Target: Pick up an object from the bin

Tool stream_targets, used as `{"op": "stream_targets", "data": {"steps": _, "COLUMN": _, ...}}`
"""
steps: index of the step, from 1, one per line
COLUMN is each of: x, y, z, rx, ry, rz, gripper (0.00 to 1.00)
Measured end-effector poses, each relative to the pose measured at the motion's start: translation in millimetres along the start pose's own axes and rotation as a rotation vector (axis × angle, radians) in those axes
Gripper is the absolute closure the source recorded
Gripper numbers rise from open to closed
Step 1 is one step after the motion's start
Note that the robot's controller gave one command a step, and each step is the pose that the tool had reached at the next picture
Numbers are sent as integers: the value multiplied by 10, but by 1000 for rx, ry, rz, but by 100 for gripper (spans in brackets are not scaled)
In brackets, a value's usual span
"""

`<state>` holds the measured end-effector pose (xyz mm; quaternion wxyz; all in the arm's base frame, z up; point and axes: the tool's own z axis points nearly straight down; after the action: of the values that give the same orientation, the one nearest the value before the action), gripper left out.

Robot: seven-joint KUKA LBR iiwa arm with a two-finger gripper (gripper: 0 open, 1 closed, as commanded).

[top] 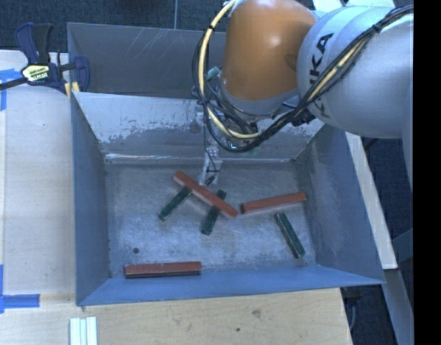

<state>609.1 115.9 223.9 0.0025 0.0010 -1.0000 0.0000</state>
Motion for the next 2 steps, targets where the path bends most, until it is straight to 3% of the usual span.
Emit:
{"op": "stream_targets", "data": {"steps": 1, "x": -85, "y": -6, "z": 1343, "rx": 1, "ry": 0, "rz": -106, "gripper": 0}}
{"op": "stream_targets", "data": {"steps": 2, "x": 215, "y": 64, "z": 1545, "rx": 0, "ry": -5, "rz": 40, "gripper": 0}}
